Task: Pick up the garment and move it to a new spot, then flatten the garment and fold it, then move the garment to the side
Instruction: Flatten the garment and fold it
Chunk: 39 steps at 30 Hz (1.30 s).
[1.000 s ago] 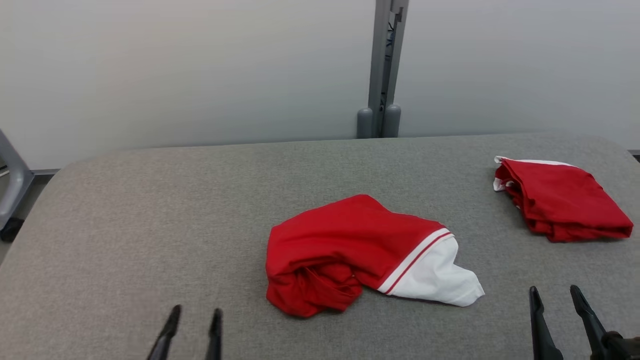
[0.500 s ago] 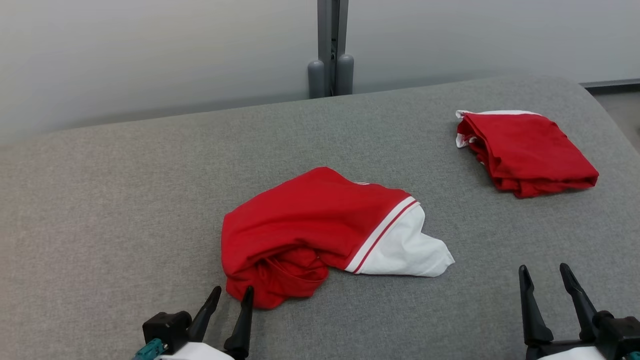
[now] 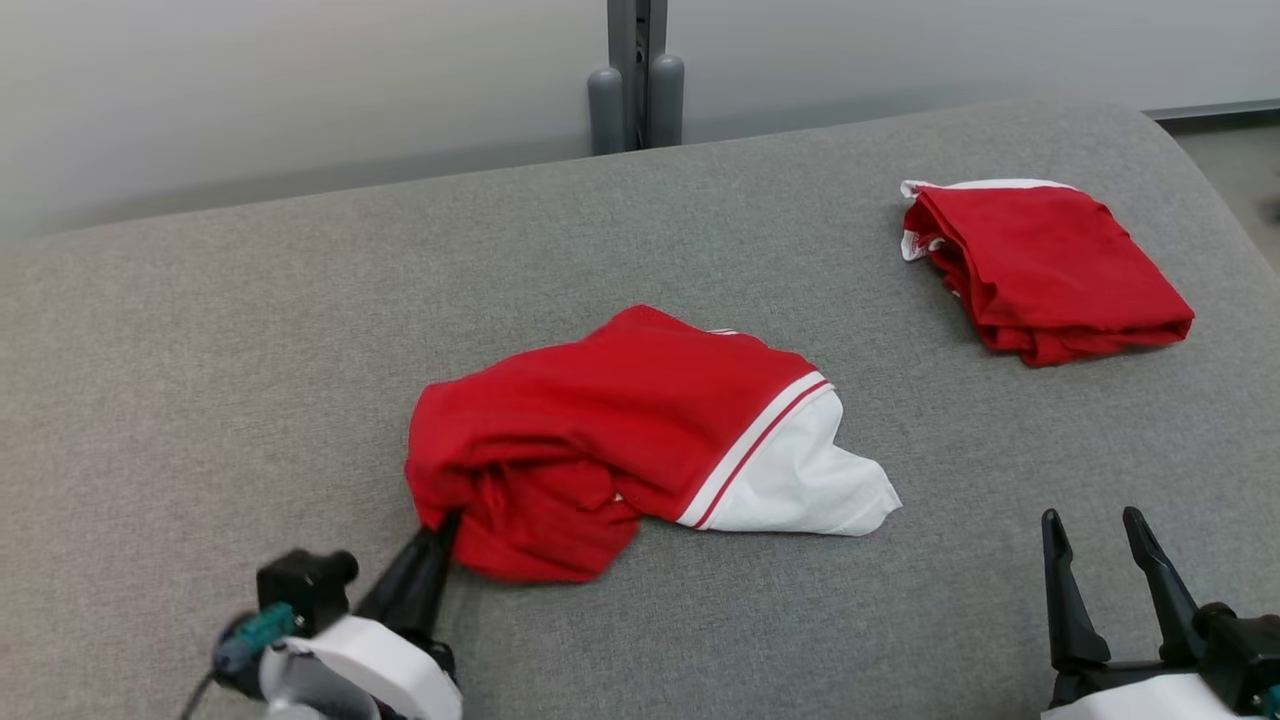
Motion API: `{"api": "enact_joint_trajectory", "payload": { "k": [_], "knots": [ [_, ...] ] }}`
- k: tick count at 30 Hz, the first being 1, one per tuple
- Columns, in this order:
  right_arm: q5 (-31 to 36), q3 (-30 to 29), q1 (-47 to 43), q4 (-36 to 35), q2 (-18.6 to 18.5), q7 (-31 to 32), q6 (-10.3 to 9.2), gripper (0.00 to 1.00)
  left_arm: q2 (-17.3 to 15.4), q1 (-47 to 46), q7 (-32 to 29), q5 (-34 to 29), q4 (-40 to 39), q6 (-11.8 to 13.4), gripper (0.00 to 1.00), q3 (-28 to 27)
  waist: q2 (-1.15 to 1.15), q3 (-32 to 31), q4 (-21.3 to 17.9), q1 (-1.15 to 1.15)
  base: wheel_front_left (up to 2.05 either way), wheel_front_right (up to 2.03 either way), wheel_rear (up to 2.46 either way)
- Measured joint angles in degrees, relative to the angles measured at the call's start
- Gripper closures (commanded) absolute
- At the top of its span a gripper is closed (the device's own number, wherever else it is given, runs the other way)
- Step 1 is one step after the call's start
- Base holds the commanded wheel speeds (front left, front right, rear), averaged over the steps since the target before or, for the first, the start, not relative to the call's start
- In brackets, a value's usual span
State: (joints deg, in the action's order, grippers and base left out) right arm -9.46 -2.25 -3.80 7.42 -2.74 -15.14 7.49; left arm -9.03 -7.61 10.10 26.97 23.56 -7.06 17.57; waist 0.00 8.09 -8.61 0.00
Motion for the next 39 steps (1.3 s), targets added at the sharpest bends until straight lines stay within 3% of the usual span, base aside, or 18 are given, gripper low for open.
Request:
{"api": "enact_joint_trajectory", "payload": {
  "k": [6,13,18,22,24,25,26,27,35,38,39],
  "knots": [
    [-0.90,0.08,-0.69,0.83,-0.01,0.01,0.00,0.00,-9.68,1.02,-12.58,-3.92,-21.38,1.16,1.00,0.97,0.00,-1.56,1.24,0.00,0.00,0.00,0.00],
    [-1.64,0.92,-0.31,1.08,0.01,0.01,0.00,0.00,-18.37,1.66,-29.37,-0.90,-40.65,0.91,1.00,0.85,0.00,-1.98,1.04,0.00,0.00,0.00,0.00],
    [-2.01,0.98,-0.09,1.21,0.01,0.01,0.00,0.00,-24.86,0.96,-37.41,6.66,-41.86,-0.02,1.00,0.92,0.00,-0.76,0.46,0.00,0.00,0.00,0.00],
    [-2.01,1.56,0.91,2.00,-0.01,0.00,0.00,0.00,-26.91,-4.89,-35.99,9.11,-33.87,-0.21,1.00,-0.22,0.00,0.86,0.28,0.00,0.00,0.00,0.00],
    [-2.01,2.07,1.32,2.23,-0.02,0.01,0.00,0.00,-27.32,-6.33,-34.90,8.66,-30.80,-0.36,0.82,-0.07,0.00,1.36,0.21,0.00,0.00,0.00,0.00],
    [-2.03,2.88,2.39,2.36,0.02,0.01,0.00,0.00,-28.32,-8.66,-32.10,7.34,-24.74,-0.40,0.64,0.80,0.00,2.43,-0.04,0.00,0.00,0.00,0.00],
    [-2.10,3.10,2.99,2.33,0.01,0.00,0.00,0.00,-28.21,-9.66,-30.38,7.00,-21.63,-0.40,0.18,0.90,0.00,2.97,-0.20,0.00,0.00,0.00,0.00],
    [-2.27,3.22,3.47,2.35,0.02,0.00,0.00,0.00,-28.04,-10.64,-28.49,6.61,-18.82,-0.40,0.00,1.48,0.00,3.52,-0.37,0.00,0.00,0.00,0.00],
    [-2.59,2.52,3.35,3.05,0.02,0.01,0.00,0.00,-25.33,-12.45,-13.97,3.93,-5.57,-0.29,0.00,3.90,0.00,5.08,-0.86,0.00,0.00,0.00,0.00],
    [-2.47,1.63,2.99,3.11,0.03,0.01,0.00,0.00,-24.40,-11.17,-11.50,3.68,-5.78,1.32,0.00,3.59,0.00,4.44,-0.70,0.00,0.00,0.00,0.00],
    [-2.09,0.80,2.19,3.15,-0.04,0.01,0.00,0.00,-23.56,-8.08,-9.87,3.39,-7.57,3.69,0.00,3.20,0.00,3.55,-0.37,0.00,0.00,0.00,0.00]
  ]
}}
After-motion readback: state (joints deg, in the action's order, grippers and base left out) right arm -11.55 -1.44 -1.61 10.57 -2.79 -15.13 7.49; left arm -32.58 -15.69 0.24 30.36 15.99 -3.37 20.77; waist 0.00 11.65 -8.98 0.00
